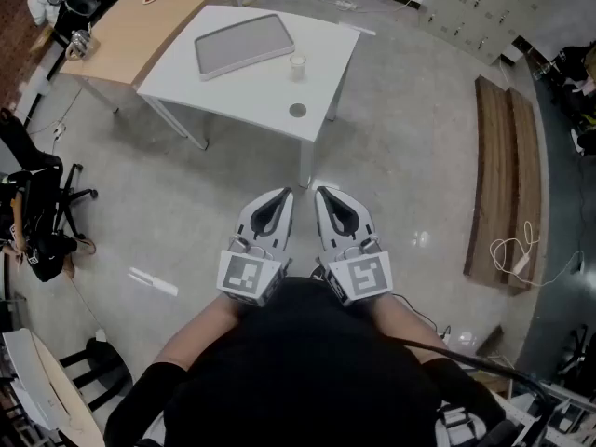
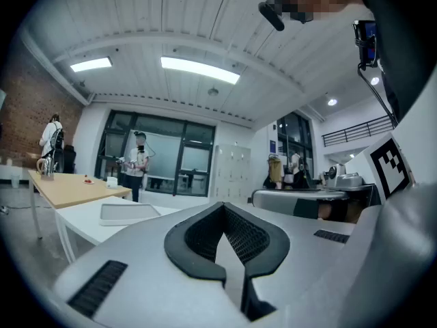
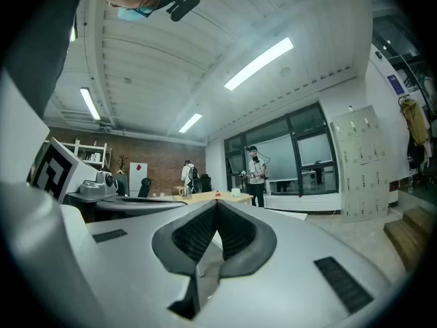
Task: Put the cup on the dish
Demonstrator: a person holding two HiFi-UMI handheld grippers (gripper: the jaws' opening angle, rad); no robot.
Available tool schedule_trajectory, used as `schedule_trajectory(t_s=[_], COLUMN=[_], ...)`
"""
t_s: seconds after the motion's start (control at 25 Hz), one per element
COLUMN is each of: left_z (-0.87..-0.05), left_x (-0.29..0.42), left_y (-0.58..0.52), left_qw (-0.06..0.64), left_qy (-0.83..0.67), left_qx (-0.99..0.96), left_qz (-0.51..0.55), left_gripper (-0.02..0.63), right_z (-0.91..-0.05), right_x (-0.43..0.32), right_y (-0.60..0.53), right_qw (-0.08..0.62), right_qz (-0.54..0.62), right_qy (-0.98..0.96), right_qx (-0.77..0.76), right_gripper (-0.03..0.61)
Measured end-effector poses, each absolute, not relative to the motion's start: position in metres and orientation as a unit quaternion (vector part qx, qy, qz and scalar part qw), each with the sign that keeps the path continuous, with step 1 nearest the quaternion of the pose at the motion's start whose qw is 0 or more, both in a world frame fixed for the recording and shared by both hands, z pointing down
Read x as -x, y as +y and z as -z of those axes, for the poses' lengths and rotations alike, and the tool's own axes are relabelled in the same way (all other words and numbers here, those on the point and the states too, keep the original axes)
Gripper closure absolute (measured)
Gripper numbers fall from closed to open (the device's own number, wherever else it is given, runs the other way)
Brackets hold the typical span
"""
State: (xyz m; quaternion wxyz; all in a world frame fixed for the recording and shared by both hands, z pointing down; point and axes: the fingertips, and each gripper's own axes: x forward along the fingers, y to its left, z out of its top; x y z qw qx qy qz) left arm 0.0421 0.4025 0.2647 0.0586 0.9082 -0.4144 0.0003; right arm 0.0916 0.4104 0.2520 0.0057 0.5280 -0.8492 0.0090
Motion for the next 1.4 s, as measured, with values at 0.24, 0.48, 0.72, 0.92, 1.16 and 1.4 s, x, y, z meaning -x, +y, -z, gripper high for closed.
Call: schedule_trajectory(t_s=[0.24, 0.48, 0.72, 0.92, 1.16, 1.4], left_z=[-0.260, -0.259, -0.261, -0.274, -0.286, -0.303], left_x=[-0.033, -0.016, 0.017, 0.045, 0.063, 0.052], left_y=[0.404, 0.406, 0.409, 0.387, 0.317, 0.190], left_qw=[0.055, 0.050, 0.045, 0.061, 0.053, 0.062], left_qy=[-0.407, -0.401, -0.403, -0.422, -0.443, -0.459], left_qx=[-0.912, -0.914, -0.914, -0.905, -0.895, -0.886], left_qz=[-0.007, 0.003, 0.000, -0.003, -0.012, -0.028], left_gripper=[0.614, 0.614, 0.614, 0.615, 0.614, 0.615], right_z=[-0.245, -0.245, -0.253, -0.263, -0.282, -0.306], right_x=[-0.086, -0.071, -0.059, -0.050, -0.046, -0.064], right_y=[0.411, 0.413, 0.405, 0.379, 0.301, 0.172], right_qw=[0.012, 0.004, -0.022, -0.019, -0.003, 0.011], right_qz=[-0.027, -0.012, -0.048, -0.059, -0.054, -0.065], right_qy=[-0.837, -0.834, -0.821, -0.817, -0.818, -0.822], right_qx=[-0.547, -0.551, -0.568, -0.573, -0.572, -0.566], right_gripper=[0.565, 0.565, 0.565, 0.565, 0.565, 0.565])
